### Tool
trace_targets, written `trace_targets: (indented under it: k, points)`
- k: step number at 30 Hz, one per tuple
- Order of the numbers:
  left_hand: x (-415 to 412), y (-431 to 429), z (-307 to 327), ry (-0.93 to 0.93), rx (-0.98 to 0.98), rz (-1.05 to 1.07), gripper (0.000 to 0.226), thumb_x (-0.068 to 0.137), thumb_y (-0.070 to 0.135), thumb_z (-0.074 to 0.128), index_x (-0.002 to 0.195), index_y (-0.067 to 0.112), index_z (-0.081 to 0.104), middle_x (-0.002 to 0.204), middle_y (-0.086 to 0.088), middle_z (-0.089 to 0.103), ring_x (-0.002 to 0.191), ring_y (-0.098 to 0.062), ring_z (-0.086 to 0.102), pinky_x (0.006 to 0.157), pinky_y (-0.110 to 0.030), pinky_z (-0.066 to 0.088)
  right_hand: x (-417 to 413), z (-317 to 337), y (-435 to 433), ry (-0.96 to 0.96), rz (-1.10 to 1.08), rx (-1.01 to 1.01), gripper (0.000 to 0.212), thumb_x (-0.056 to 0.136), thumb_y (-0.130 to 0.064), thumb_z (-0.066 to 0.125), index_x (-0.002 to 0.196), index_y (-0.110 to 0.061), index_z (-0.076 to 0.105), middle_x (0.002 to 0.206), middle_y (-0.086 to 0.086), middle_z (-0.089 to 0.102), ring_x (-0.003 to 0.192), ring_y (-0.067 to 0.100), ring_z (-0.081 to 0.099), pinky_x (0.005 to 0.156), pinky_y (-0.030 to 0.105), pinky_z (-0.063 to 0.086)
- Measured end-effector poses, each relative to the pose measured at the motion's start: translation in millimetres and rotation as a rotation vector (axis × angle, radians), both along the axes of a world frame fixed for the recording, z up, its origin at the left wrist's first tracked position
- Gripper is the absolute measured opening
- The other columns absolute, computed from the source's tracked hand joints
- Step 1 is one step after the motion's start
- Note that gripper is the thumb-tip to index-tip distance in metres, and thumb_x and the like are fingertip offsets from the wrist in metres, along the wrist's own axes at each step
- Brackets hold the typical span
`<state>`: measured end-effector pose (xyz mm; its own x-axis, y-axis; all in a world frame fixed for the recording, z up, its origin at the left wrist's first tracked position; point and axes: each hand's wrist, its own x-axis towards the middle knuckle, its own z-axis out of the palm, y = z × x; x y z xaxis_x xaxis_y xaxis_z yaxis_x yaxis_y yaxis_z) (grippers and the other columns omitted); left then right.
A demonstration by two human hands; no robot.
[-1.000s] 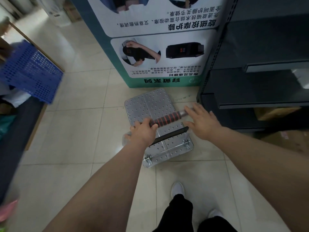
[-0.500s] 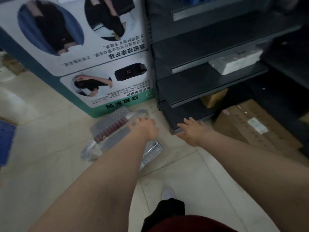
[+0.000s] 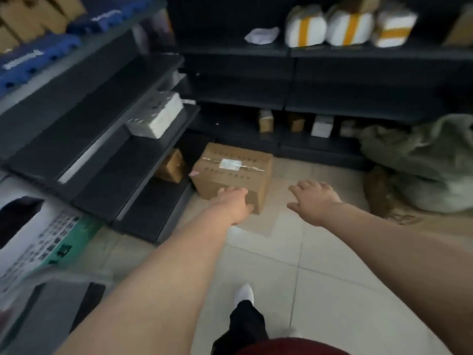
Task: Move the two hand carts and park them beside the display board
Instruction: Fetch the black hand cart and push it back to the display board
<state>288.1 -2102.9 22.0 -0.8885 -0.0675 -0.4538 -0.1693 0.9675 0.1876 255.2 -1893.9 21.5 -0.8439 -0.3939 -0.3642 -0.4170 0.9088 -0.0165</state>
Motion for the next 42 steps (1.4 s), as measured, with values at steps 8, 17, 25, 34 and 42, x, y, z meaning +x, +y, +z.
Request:
trace_targets:
  k: [8,17,25,34,42]
  points:
    - [-84.9,186.7,3.2,0.069,-0.021,-0.509,0.057,0.093,0.044,0.048,0.144,0.024,0.033,0.151,-0.009,0.031,0.137,-0.031,0.025,0.110,-0.048,0.028,14.1,3.0,174.6,0.069,-0.478,-0.027,0.055,0.093,-0.051,0.036,0.139,-0.020,0.038,0.146,0.006,0.038,0.139,0.025,0.026,0.111,0.046,0.027]
    - [-144.9,390.1,16.7,0.254,-0.014,-1.132,0.057,0.092,0.047,0.048,0.143,0.029,0.032,0.150,-0.004,0.027,0.139,-0.027,0.018,0.111,-0.053,0.017,39.8,5.3,330.3,0.131,-1.016,-0.015,0.055,0.094,-0.050,0.036,0.141,-0.020,0.035,0.148,0.006,0.035,0.142,0.026,0.022,0.113,0.048,0.022]
    - [-129.2,543.4,15.4,0.306,-0.068,-1.560,0.054,0.094,0.045,0.043,0.143,0.027,0.030,0.150,-0.008,0.026,0.139,-0.028,0.017,0.112,-0.056,0.016,111.0,4.1,409.3,0.151,-1.394,0.023,0.054,0.094,-0.051,0.036,0.139,-0.020,0.038,0.145,0.007,0.038,0.140,0.026,0.025,0.110,0.045,0.024]
    - [-36.9,731.0,13.2,0.254,-0.068,-1.809,0.057,0.095,0.046,0.045,0.146,0.026,0.030,0.154,-0.008,0.023,0.141,-0.029,0.017,0.113,-0.053,0.016,210.8,-8.5,543.6,0.144,-1.726,-0.006,0.055,0.095,-0.048,0.038,0.141,-0.018,0.037,0.149,0.008,0.035,0.142,0.025,0.022,0.113,0.047,0.021]
    - [43.7,923.7,27.2,0.210,-0.069,-1.833,0.057,0.094,0.048,0.044,0.145,0.026,0.031,0.151,-0.007,0.030,0.138,-0.029,0.024,0.108,-0.048,0.026,301.2,7.8,713.4,0.104,-1.849,0.023,0.055,0.095,-0.051,0.035,0.140,-0.020,0.037,0.147,0.005,0.037,0.140,0.025,0.025,0.110,0.045,0.028]
